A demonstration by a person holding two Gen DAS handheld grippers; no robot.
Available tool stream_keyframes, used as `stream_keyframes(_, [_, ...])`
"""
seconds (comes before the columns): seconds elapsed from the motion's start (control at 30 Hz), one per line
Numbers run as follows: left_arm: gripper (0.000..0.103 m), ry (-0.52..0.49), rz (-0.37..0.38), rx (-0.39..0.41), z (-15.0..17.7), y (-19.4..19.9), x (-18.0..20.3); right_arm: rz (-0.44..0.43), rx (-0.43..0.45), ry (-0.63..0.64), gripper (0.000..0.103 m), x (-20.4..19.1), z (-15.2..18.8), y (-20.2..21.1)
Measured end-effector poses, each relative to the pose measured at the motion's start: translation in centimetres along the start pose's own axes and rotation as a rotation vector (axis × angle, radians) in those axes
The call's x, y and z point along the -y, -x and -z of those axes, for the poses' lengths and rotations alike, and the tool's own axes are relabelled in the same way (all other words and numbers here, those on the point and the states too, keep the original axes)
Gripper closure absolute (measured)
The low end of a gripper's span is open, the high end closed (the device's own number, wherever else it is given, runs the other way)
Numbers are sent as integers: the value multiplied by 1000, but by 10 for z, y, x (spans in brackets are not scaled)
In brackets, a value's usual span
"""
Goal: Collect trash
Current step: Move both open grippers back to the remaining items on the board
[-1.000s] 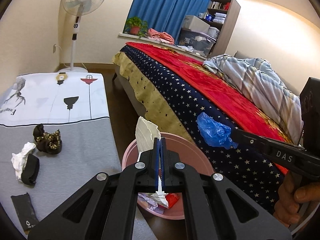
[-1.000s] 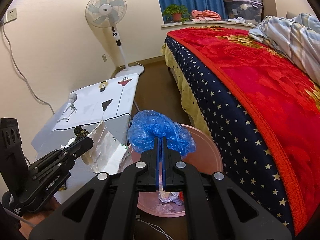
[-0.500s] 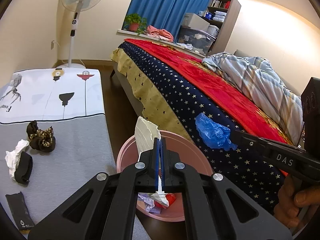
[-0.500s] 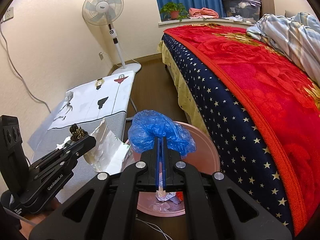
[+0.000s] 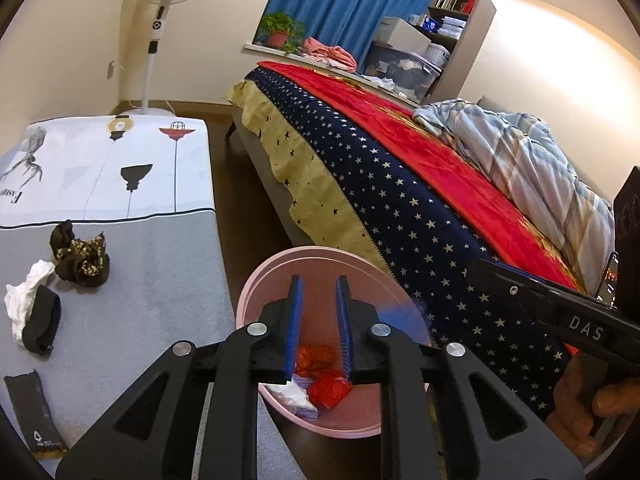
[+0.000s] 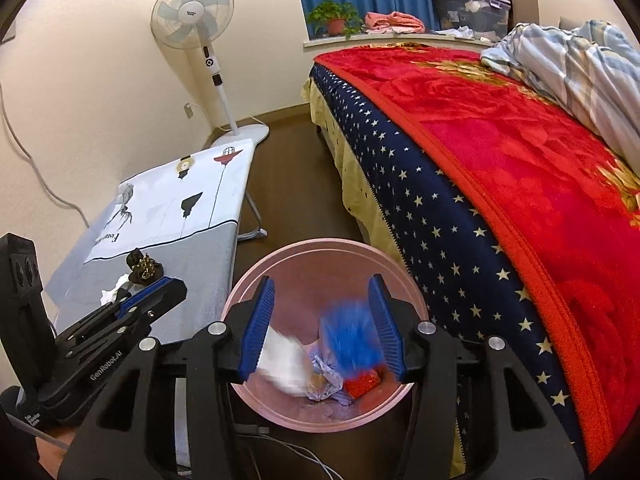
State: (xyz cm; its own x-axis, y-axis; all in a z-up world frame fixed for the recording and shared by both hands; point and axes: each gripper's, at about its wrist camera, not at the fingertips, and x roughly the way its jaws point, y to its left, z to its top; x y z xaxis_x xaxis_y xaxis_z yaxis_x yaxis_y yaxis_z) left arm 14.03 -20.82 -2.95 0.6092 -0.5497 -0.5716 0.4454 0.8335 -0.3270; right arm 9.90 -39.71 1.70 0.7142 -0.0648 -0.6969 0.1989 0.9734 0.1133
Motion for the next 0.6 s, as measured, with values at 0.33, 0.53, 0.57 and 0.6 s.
stream_keyframes(0.33, [86,10,-39,38,-1,26,-16,-25,30,43,53,-15,1,4])
stream_keyframes(0.53, [86,30,-83,67,0,49,-37,-51,45,91,55,-34,4,7])
stream_keyframes(0.57, [86,35,-93,73,1,54,-42,-57,47,96,55,-37,4,7])
stream_keyframes(0.6, [86,40,-101,76,0,57,-47,-62,50,101,55,-40,4,7])
